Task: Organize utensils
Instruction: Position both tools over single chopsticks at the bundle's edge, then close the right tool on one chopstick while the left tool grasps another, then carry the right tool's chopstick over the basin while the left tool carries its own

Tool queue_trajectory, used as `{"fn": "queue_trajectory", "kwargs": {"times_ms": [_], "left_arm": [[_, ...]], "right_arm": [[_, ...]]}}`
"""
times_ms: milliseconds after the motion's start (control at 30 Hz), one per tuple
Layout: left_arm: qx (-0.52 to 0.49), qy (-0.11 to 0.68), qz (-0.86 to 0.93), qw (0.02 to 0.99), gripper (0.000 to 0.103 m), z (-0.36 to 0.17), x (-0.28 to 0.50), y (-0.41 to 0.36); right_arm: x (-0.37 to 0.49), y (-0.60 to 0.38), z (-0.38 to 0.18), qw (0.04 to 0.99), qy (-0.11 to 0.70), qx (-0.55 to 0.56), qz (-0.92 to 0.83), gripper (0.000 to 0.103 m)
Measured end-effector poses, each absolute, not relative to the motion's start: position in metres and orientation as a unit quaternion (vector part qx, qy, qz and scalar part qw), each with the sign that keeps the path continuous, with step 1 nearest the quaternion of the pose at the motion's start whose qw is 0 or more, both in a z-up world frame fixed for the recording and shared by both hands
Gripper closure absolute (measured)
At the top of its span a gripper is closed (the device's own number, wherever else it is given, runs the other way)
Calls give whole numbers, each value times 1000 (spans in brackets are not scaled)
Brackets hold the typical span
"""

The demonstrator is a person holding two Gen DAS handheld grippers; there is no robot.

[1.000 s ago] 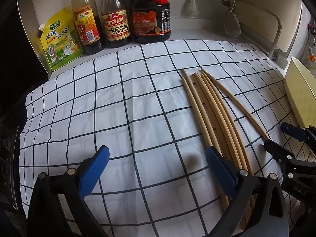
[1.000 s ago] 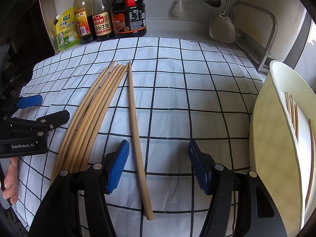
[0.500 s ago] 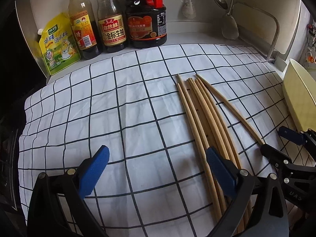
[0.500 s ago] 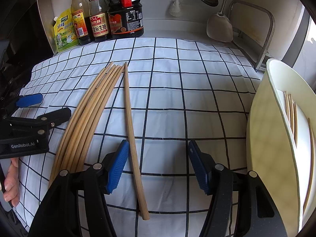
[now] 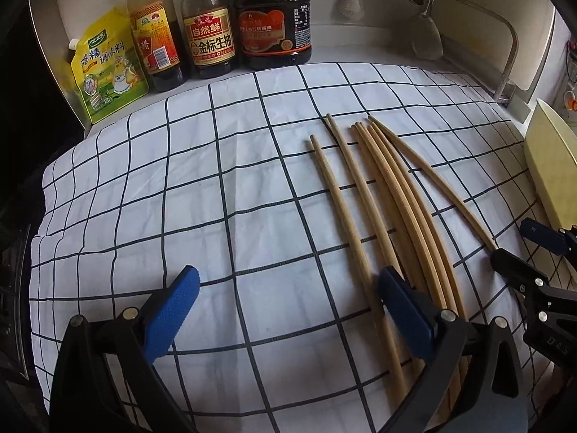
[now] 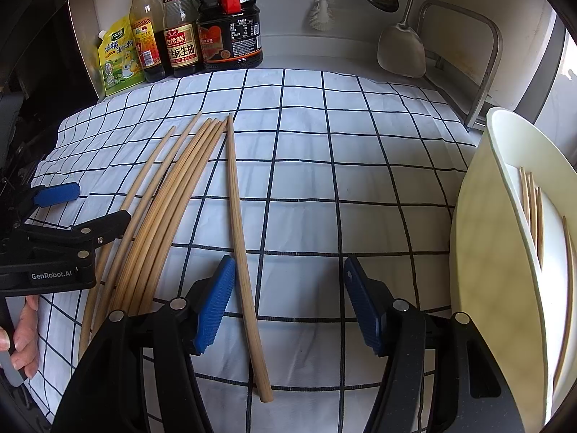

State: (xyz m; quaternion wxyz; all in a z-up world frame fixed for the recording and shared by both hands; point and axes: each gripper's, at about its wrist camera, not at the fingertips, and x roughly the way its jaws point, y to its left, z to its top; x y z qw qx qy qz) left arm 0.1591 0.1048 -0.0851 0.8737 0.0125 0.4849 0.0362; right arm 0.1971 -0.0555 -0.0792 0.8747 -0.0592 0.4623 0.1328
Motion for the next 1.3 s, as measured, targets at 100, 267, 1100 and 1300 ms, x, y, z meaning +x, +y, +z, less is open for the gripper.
{"fn": "queue_trajectory", "kwargs": {"times_ms": [100,267,1100,1300], "left_arm": [[5,484,37,874,5,-86,160,107],[-5,485,28,874,8,-87,161,108],[-35,467,-22,883,96,-49,138,102],[-37,450,-51,891,96,-16,141,80]], "right_arm": [[199,-52,-79,876,459,-61,133,43],[200,-47,-80,877,455,-68,142,44],[179,-43,-49,888,414,-24,198,97],[168,-61,-23,900,392,9,191,97]]}}
